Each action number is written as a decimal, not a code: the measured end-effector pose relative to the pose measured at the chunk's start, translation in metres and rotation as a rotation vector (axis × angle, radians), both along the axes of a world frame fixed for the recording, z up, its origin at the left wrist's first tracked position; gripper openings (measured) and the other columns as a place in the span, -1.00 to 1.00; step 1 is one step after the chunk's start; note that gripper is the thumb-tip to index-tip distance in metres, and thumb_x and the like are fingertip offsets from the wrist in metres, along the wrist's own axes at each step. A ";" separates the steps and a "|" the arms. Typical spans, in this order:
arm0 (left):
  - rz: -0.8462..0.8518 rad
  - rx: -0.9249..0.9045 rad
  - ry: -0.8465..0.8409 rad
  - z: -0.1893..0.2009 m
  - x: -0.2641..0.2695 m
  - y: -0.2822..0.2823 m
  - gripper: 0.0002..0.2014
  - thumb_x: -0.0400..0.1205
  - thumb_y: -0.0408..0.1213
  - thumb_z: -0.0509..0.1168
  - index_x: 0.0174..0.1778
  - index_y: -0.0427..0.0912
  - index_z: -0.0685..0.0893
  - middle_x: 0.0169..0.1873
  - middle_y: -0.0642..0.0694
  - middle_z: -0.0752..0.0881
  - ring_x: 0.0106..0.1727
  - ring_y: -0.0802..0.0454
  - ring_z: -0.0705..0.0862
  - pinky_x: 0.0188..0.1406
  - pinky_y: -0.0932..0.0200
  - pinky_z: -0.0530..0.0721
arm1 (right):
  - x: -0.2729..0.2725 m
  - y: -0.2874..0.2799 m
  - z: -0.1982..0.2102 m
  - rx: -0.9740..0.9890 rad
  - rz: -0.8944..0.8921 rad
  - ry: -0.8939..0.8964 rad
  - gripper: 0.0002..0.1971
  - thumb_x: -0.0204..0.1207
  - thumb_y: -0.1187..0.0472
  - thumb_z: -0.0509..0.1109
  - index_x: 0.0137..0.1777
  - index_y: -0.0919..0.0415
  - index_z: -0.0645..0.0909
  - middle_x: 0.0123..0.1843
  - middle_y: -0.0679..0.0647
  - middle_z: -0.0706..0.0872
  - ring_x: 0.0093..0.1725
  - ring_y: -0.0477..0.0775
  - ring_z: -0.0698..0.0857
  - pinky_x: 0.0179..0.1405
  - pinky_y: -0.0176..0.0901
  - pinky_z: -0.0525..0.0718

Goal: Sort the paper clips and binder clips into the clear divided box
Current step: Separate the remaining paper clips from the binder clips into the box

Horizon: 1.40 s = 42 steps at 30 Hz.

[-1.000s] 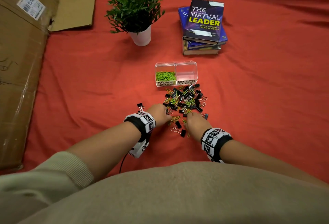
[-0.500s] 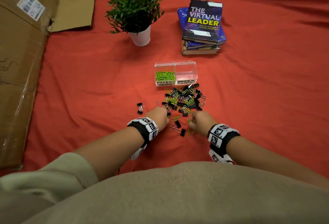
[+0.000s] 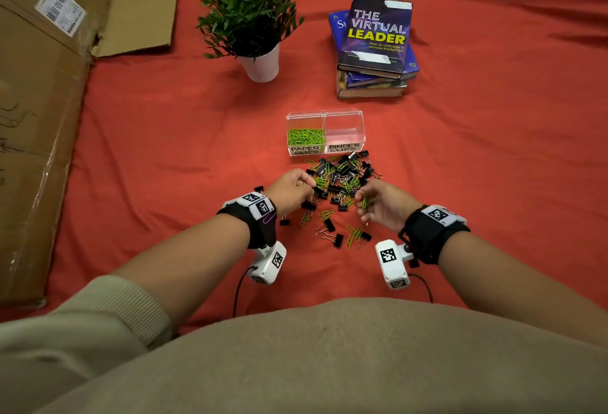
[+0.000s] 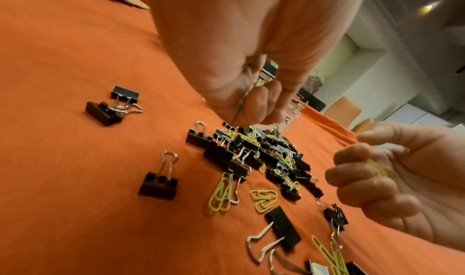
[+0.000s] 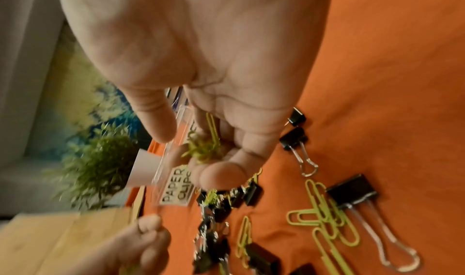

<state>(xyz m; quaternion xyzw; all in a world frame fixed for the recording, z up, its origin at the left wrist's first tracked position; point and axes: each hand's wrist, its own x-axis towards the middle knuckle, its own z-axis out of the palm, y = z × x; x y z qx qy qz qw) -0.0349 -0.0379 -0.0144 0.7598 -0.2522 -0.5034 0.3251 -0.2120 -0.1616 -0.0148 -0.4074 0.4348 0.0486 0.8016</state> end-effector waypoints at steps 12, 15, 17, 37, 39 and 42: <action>-0.326 0.301 -0.462 -0.005 -0.009 0.011 -0.80 0.61 -0.22 0.20 -0.30 -0.20 0.55 -0.37 -0.19 0.59 -0.29 -0.13 0.56 -0.33 0.17 0.46 | -0.011 0.022 -0.018 -1.051 0.974 0.256 -0.86 0.43 0.29 0.37 -0.02 0.18 0.58 -0.03 0.03 0.68 -0.05 0.03 0.63 -0.11 -0.22 0.55; -0.414 0.334 -0.601 -0.011 -0.018 0.017 -0.73 0.58 -0.10 0.29 -0.06 -0.29 0.63 -0.12 -0.23 0.72 -0.07 -0.21 0.69 -0.16 0.06 0.61 | -0.015 0.024 -0.020 -1.126 1.048 0.261 -0.77 0.46 0.25 0.39 0.11 0.24 0.58 0.11 0.10 0.69 0.10 0.09 0.64 0.03 -0.17 0.55; -0.459 0.328 -0.670 -0.015 -0.024 0.020 -0.69 0.60 -0.08 0.31 0.08 -0.26 0.58 0.03 -0.21 0.70 0.04 -0.21 0.69 -0.09 0.02 0.63 | -0.015 0.025 -0.020 -1.168 1.090 0.283 -0.77 0.49 0.24 0.38 0.13 0.27 0.57 0.13 0.16 0.67 0.14 0.14 0.63 0.05 -0.15 0.54; -0.141 0.032 -0.326 -0.005 -0.014 0.013 -0.91 0.62 -0.29 0.31 -0.04 -0.10 0.51 -0.25 0.02 0.58 -0.34 0.10 0.50 -0.39 0.21 0.41 | -0.021 -0.015 -0.007 -0.399 0.303 0.158 -0.90 0.51 0.36 0.41 0.01 0.31 0.64 -0.33 0.15 0.72 -0.43 -0.01 0.66 -0.40 -0.25 0.65; -0.078 0.021 -0.198 -0.005 -0.013 0.006 -0.86 0.64 -0.32 0.26 0.10 -0.13 0.55 -0.25 -0.02 0.58 -0.47 0.12 0.45 -0.54 0.27 0.40 | -0.019 -0.012 -0.004 -0.318 0.250 0.120 -0.82 0.56 0.46 0.31 0.13 0.36 0.62 -0.27 0.18 0.67 -0.37 0.01 0.64 -0.48 -0.32 0.63; -0.011 0.075 -0.036 -0.005 -0.015 -0.004 -0.77 0.67 -0.40 0.05 0.03 -0.24 0.63 -0.45 -0.04 0.47 -0.56 0.08 0.35 -0.64 0.28 0.27 | -0.015 -0.003 -0.003 -0.240 0.205 0.114 -0.80 0.58 0.52 0.16 -0.07 0.37 0.63 -0.31 0.19 0.61 -0.40 0.05 0.58 -0.54 -0.29 0.58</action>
